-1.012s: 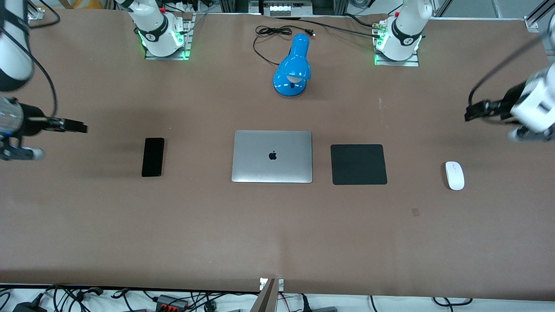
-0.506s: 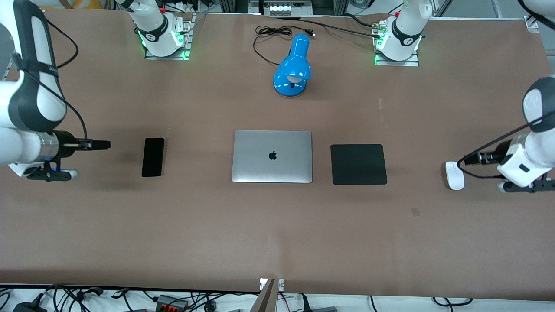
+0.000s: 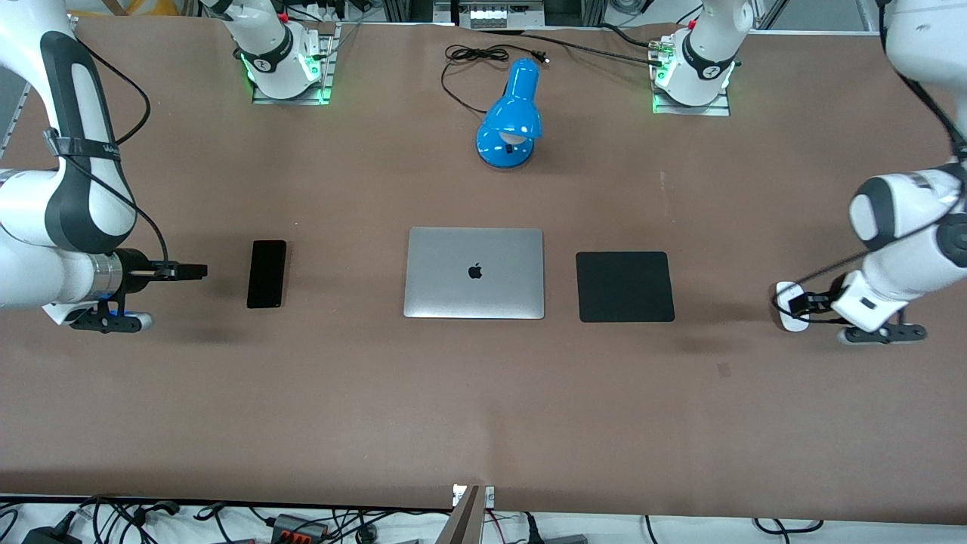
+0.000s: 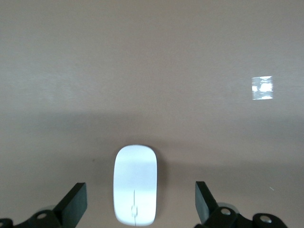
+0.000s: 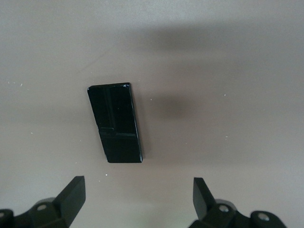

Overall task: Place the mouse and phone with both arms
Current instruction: 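Lower the right gripper onto the black phone while the left gripper reaches the mouse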

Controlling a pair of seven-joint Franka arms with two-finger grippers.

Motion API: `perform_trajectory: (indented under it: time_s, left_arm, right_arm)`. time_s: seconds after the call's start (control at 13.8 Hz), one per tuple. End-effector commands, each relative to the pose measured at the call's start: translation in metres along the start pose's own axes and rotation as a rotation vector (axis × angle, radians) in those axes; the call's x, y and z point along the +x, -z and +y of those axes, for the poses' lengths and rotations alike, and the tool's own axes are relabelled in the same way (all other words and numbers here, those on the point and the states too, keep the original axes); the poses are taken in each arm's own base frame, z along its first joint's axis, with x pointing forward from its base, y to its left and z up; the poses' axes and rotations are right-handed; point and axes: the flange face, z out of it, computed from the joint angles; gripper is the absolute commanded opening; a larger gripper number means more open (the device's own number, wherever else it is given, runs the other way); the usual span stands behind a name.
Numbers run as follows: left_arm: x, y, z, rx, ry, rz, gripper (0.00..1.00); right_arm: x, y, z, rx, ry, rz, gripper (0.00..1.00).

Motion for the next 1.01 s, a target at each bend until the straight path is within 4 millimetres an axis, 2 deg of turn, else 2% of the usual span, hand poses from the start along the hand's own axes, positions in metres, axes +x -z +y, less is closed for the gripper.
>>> perform_trajectory:
  time_s: [0.0,0.07,0.29,0.43,0.72,0.8,0.94]
  left_arm:
    - [-0.013,-0.021,-0.018,0.008,-0.060,0.039,1.00]
    - [-0.016,-0.029,-0.022,0.006,-0.053,0.032,1.00]
    - [-0.031,-0.058,-0.018,-0.004,-0.054,0.038,1.00]
    - [-0.031,-0.060,-0.018,-0.005,-0.055,0.053,1.00]
    - [-0.037,-0.071,-0.019,-0.012,-0.052,0.032,0.97]
    - [-0.037,-0.074,-0.018,-0.015,-0.053,0.029,0.96]
    - [-0.038,-0.077,-0.017,-0.016,-0.051,0.024,0.92]
  right_arm:
    - [0.010,-0.023,-0.020,-0.002,0.030,-0.011,1.00]
    - [0.009,-0.036,-0.032,-0.013,0.041,-0.006,1.00]
    - [0.004,-0.070,-0.033,-0.019,0.043,0.017,1.00]
    - [-0.009,-0.095,-0.045,-0.039,0.066,0.069,1.00]
    - [-0.023,-0.133,-0.049,-0.040,-0.005,0.111,1.00]
    - [-0.025,-0.141,-0.058,-0.045,-0.006,0.128,1.00]
    - [-0.025,-0.145,-0.061,-0.043,-0.012,0.135,1.00]
